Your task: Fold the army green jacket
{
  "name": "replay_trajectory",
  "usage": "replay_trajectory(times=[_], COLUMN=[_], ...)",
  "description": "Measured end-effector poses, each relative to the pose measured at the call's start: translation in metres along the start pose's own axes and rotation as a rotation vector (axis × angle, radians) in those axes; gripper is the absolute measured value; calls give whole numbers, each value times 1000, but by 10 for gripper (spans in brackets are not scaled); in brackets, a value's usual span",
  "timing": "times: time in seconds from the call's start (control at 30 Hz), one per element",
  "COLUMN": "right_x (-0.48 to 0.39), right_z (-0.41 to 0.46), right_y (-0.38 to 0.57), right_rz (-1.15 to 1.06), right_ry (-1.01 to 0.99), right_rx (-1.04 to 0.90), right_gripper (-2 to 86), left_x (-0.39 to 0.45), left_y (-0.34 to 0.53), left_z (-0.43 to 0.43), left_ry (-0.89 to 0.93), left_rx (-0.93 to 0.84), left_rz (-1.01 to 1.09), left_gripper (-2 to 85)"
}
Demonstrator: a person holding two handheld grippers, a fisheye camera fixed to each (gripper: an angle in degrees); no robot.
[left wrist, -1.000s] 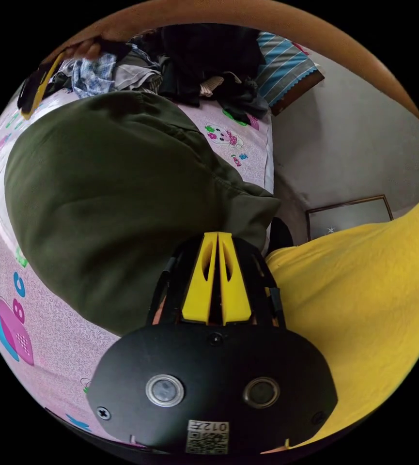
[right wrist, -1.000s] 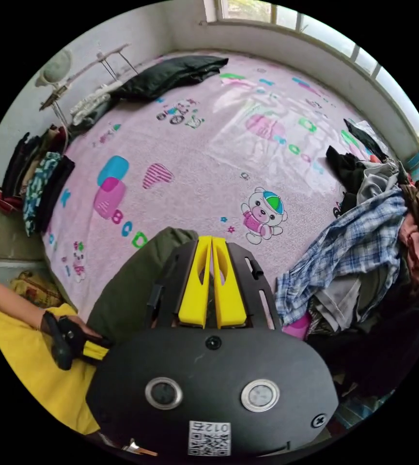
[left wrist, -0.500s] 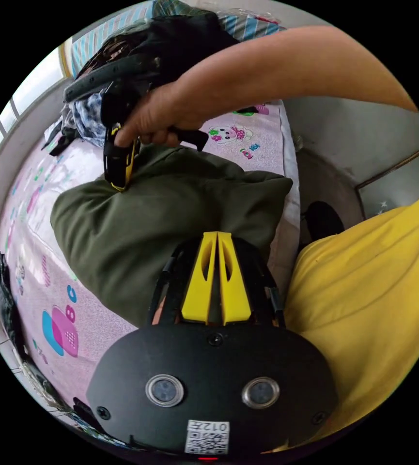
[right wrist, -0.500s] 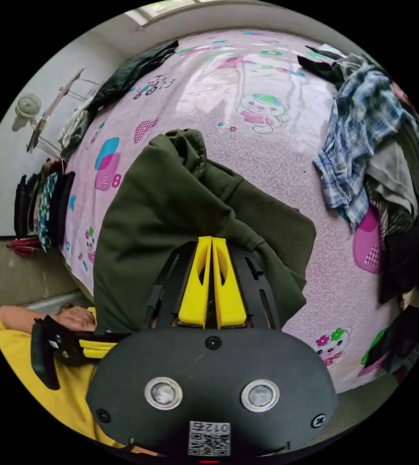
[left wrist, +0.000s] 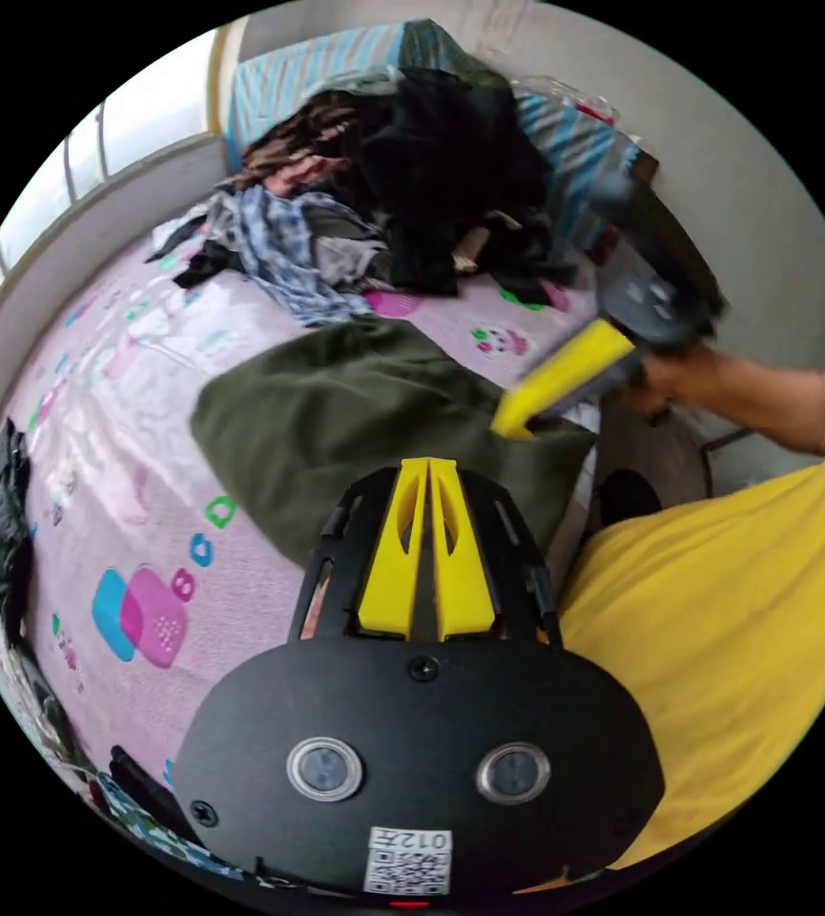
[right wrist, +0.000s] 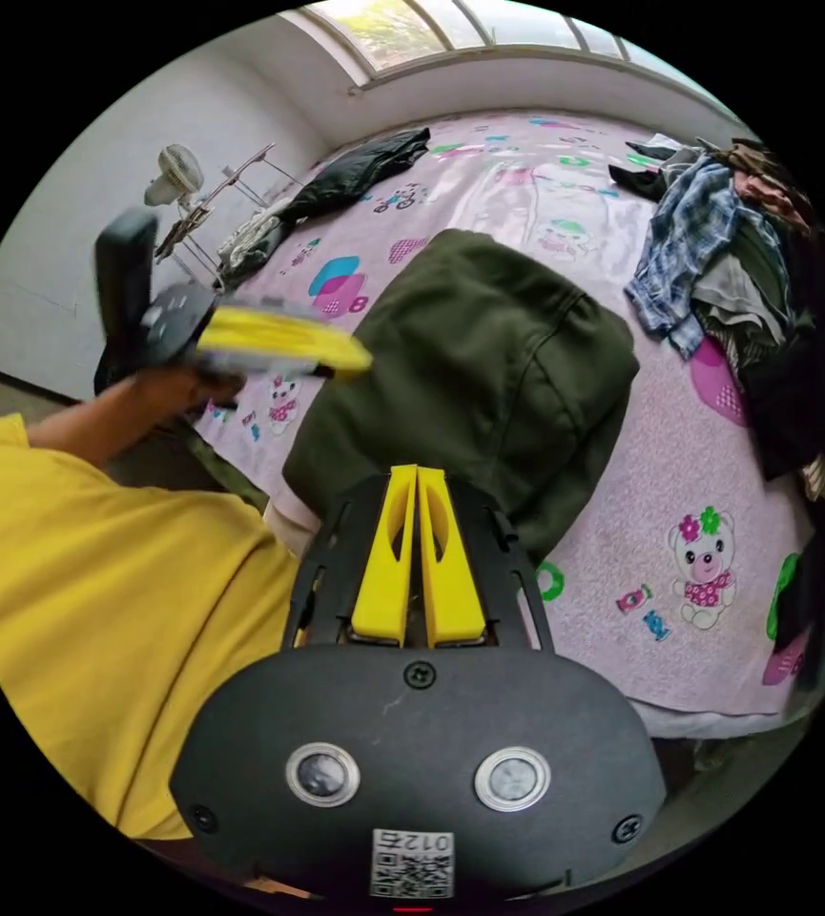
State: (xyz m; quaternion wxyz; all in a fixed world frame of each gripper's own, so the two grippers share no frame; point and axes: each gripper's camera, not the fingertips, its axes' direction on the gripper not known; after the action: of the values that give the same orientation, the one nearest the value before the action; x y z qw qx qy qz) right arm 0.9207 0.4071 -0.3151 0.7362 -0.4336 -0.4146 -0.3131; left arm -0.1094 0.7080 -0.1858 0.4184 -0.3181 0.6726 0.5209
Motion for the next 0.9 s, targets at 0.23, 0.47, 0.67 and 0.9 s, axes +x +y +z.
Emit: replay_trajectory(times=[0.23, 0.47, 0.67, 0.9], right_x=[-10, 7, 0, 10], right_z=[34, 85, 113, 124], right_y=[32, 29, 23, 26], right_rz=[-49, -25, -64, 16], right_ry=[76, 99, 202, 166], right_rx=[-34, -120, -159, -139], right_gripper=[-1, -1, 0, 4], left_x=[-64, -52, -48, -71], left_y=[-77, -126, -125, -123], left_z=[23, 90, 106, 87], left_ry=[-32, -134, -138, 12], left_rx=[-118, -406, -383, -329], left_rz=[-101, 39, 68, -95], left_gripper=[-1, -1, -2, -2])
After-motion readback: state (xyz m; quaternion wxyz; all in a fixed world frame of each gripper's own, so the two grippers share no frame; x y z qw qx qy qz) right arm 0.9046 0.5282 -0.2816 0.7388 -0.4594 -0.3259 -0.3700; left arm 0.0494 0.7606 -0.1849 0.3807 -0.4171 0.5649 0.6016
